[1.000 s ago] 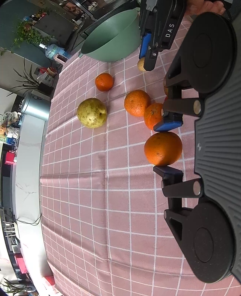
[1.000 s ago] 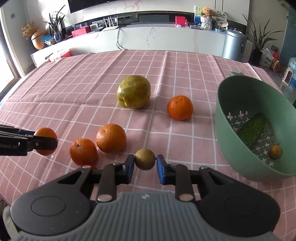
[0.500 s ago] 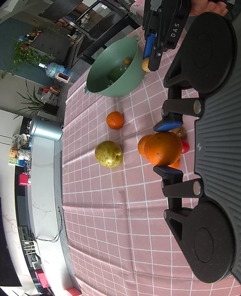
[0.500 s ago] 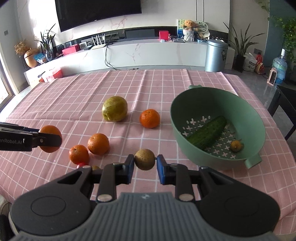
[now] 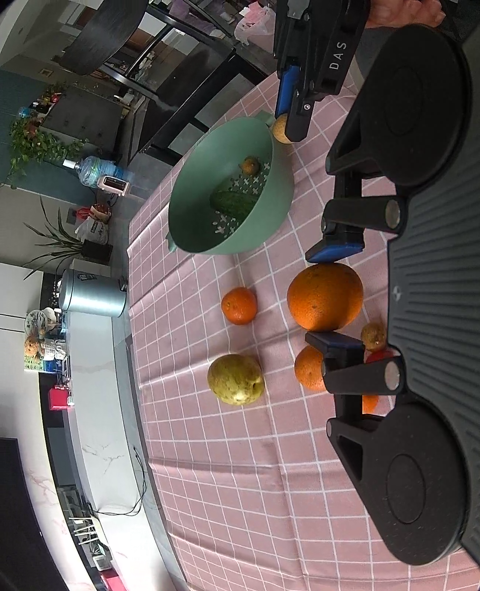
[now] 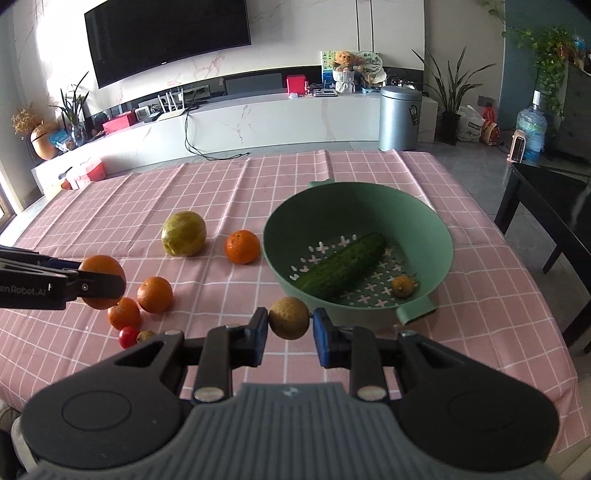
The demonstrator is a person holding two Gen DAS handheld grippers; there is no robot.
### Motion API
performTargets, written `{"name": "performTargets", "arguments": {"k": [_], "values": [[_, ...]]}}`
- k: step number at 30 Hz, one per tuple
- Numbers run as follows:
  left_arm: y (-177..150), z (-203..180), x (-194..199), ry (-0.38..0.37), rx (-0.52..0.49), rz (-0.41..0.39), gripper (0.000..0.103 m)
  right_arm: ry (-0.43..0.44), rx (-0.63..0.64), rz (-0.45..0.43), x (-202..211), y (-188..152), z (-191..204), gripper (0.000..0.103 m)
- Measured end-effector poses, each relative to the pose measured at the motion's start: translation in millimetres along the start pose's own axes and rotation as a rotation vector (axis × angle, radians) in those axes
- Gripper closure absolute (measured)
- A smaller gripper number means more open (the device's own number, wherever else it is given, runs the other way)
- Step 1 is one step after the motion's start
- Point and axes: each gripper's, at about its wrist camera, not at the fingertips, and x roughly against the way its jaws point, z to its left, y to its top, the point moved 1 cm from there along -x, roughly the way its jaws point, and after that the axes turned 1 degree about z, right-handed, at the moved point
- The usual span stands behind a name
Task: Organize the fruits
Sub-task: 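Carry the orange and small fruit over the colander and open both tools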
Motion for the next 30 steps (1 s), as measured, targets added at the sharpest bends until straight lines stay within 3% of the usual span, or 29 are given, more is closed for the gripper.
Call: {"name": "performTargets", "arguments": {"k": [10, 19, 30], "values": [[16, -30, -13, -0.028, -0.056, 0.005, 0.058, -0.015, -0.02, -0.012, 5, 4, -17, 0.08], [50, -66, -41, -0.039, -0.157, 0.008, 0.058, -0.027, -0.021, -0.042, -1, 26, -35, 0.08], [80, -82, -95, -0.045, -0.196, 0.066, 0.058, -0.011, -0.039, 0.002, -48, 48, -63, 0.08]]}}
